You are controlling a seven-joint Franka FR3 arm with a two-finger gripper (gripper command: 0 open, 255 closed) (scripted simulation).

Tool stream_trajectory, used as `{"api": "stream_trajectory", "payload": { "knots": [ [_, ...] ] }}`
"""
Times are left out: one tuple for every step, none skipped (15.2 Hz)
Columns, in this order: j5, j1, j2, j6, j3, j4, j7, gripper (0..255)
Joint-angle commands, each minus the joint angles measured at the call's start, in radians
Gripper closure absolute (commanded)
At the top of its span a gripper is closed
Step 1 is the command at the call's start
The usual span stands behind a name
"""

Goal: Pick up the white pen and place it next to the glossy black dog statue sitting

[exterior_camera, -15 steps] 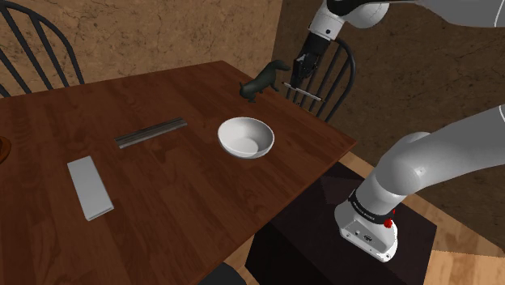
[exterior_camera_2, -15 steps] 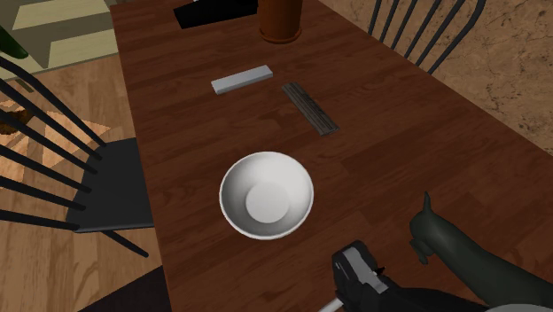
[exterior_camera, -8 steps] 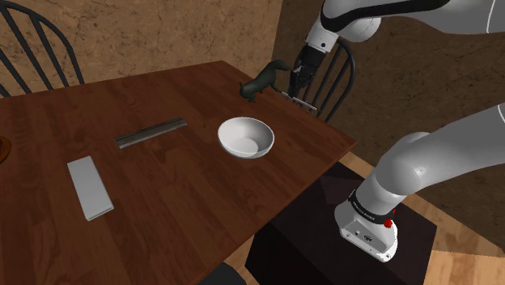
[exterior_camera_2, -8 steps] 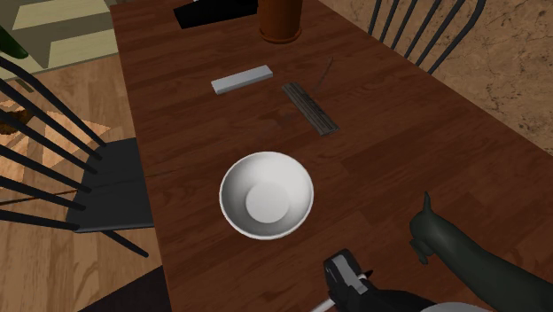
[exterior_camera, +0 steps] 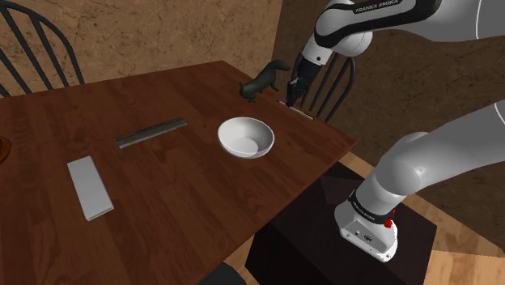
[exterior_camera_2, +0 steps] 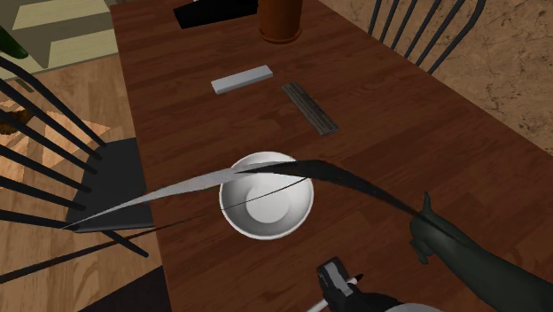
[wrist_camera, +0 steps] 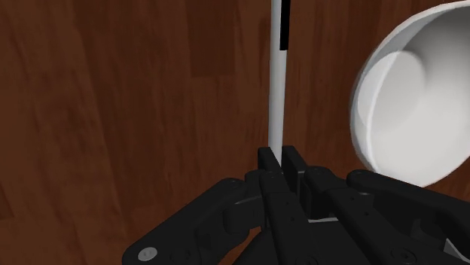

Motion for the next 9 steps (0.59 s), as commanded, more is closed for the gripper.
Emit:
{"api": "stream_trajectory", "payload": {
  "knots": [
    [0.006, 0.002, 0.012, 0.033, -0.001, -0.021, -0.010, 255],
    [0.008, 0.003, 0.018, 0.047, -0.001, -0.030, -0.014, 255],
    [0.011, 0.004, 0.024, 0.061, -0.001, -0.039, -0.019, 255],
    [0.014, 0.005, 0.030, 0.075, -0.002, -0.048, -0.024, 255],
    [0.017, 0.006, 0.036, 0.090, -0.002, -0.056, -0.028, 255],
    [0.021, 0.007, 0.043, 0.104, -0.003, -0.065, -0.033, 255],
    [0.024, 0.009, 0.050, 0.119, -0.004, -0.073, -0.038, 255],
    [0.028, 0.010, 0.057, 0.133, -0.004, -0.081, -0.044, 255],
    [0.032, 0.012, 0.065, 0.148, -0.005, -0.088, -0.049, 255]
  ]
}}
